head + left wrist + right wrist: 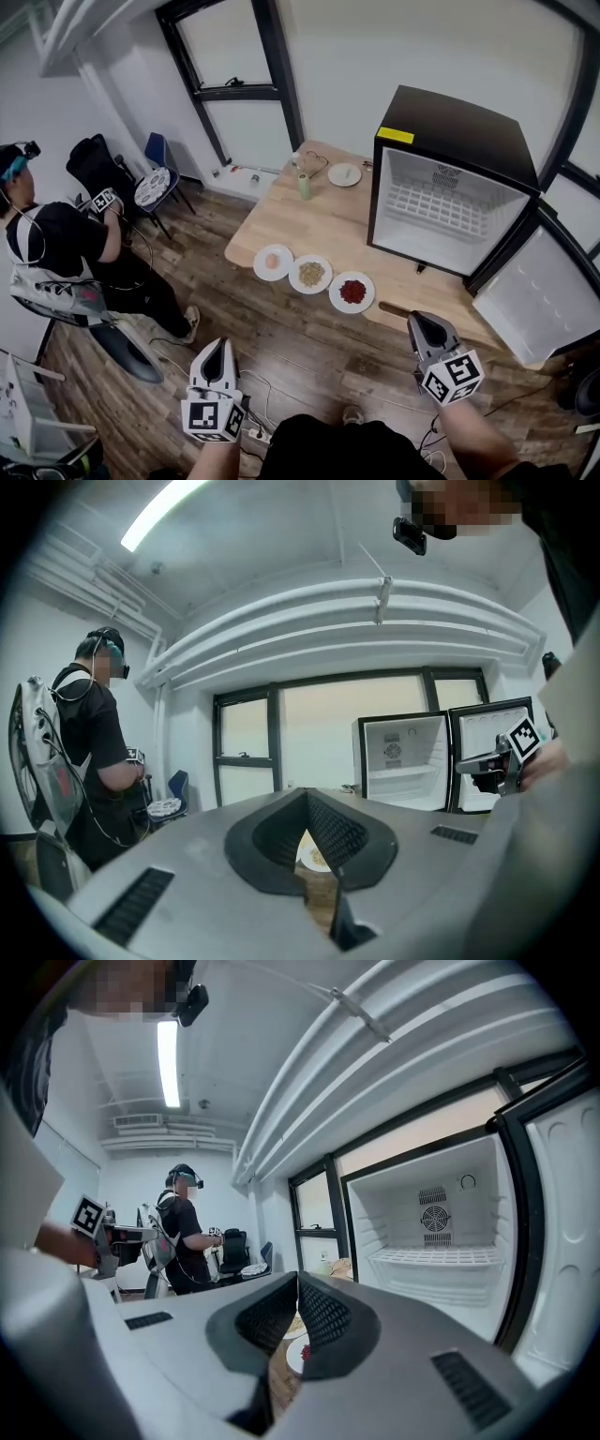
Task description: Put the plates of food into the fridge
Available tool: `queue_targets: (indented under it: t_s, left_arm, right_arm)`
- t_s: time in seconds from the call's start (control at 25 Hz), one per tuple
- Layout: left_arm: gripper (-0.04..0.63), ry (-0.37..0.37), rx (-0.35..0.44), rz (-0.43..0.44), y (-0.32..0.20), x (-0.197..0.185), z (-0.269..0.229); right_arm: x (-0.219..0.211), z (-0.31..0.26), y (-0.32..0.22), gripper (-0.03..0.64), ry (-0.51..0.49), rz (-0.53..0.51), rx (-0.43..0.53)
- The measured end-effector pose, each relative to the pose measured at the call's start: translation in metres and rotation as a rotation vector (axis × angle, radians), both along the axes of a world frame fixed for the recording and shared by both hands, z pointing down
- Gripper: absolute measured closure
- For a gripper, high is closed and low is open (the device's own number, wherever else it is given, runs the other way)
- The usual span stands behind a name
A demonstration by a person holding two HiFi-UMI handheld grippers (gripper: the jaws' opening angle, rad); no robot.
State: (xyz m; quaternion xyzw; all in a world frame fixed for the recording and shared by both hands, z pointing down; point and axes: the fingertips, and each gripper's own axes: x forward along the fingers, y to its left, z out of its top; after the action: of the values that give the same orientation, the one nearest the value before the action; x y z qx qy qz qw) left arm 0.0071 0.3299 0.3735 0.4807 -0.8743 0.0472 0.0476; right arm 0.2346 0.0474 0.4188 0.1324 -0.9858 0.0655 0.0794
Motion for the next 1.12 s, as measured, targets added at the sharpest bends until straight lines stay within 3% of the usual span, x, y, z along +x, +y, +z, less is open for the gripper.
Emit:
queue_targets:
  t_s: [0.2,0.44,0.72,0.92,1.12]
  left_arm:
    - [0.592,-0.007,-0.010,0.028,-0.024,0.001,0.002]
    - [0.592,-0.006,0.019,0.058,-0.055,-0.038,0.005]
    - [0.592,-0.030,0.037,0.153,-0.102,-0.114,-0.006]
    - [0.592,0.003,0.065,0.220,-0.143,-0.180,-0.005]
    - [0.592,-0.027,0.020,0.347,-0.180,-0.241,0.010]
  right_arm:
    - [-0.012,0.004,-0.016,0.595,-0.008,-0.012,-0.022]
    - [-0.032,0.008,-0.033,0.595,-0.017,0.025,-0.028]
    - [-0.071,0.011,-0.050,0.595,-0.010,0.107,-0.050]
    - [-0.117,0.019,-0.067,0.595,0.021,0.196,-0.061]
    - [-0.178,0.021,-0.071,0.595,-0.003,0.264,-0.076]
